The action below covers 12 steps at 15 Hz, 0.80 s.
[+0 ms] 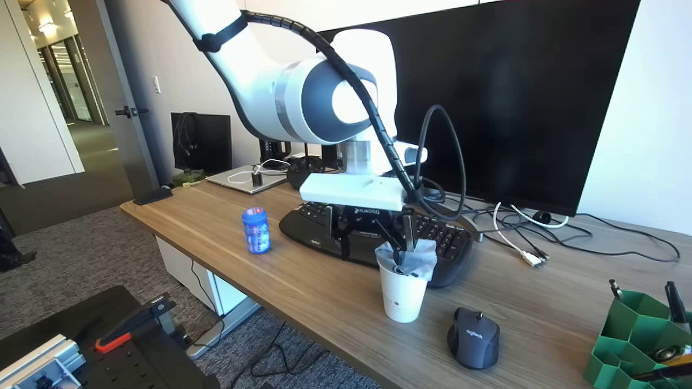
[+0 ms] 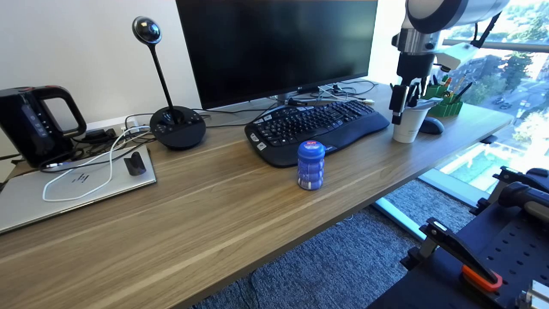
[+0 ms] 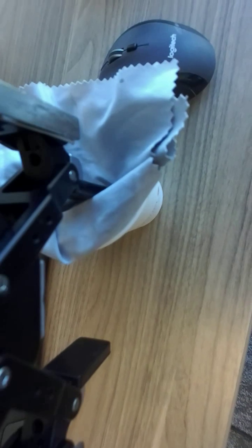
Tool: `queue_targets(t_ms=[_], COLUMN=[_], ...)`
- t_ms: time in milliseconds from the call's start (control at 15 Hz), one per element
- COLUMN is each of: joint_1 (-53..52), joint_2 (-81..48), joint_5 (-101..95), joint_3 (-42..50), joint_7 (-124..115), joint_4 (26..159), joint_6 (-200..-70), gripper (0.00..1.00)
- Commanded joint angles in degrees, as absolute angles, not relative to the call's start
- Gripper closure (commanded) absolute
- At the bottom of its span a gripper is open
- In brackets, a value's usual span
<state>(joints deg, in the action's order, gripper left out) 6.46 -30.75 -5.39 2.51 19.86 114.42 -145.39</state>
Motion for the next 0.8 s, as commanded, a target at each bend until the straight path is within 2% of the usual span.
queue_targets(t_ms=[0,733], joint_1=[6.76,7.38], joint_2=[-31.68,-30.55], joint_5=[-6.97,-5.91], joint_3=[2.61,1.43], joint_7=[19.13,20.26], joint_4=[113.33,114.04], joint_6=[-145.13,-145.94], gripper=[0.0,0.0])
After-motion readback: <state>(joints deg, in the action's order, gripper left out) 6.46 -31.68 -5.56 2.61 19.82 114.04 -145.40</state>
